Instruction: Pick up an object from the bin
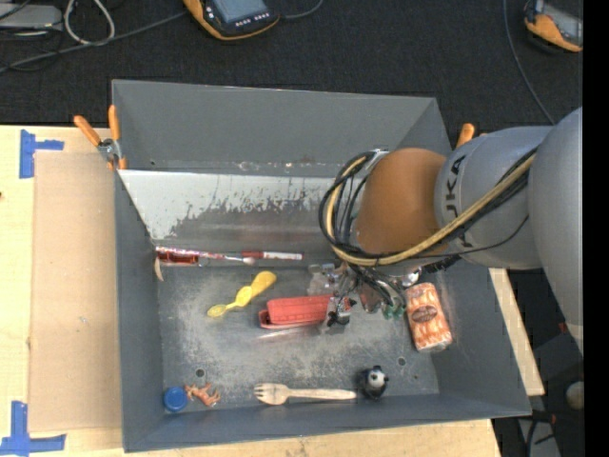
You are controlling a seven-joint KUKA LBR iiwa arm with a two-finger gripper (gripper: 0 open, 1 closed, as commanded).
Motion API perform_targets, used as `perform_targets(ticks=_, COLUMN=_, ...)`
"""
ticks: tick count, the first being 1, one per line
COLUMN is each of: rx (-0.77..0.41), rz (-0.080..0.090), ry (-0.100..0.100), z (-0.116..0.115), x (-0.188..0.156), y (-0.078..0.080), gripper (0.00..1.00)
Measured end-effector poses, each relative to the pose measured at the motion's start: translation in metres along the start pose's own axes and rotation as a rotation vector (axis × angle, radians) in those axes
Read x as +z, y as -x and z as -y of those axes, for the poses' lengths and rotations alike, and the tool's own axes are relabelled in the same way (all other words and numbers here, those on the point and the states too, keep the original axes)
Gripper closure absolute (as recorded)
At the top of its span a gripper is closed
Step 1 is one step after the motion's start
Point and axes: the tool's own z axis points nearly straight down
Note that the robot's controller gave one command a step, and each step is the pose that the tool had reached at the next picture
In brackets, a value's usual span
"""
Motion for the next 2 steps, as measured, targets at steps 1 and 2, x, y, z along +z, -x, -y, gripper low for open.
perform_targets(ticks=1, rx=-0.001, rz=0.0, ry=0.0, z=0.0, x=0.0, y=0.0, gripper=1.0)
perform_targets(ticks=2, rx=-0.017, rz=-0.009, ry=0.001, z=0.006, x=-0.067, y=0.007, gripper=1.0)
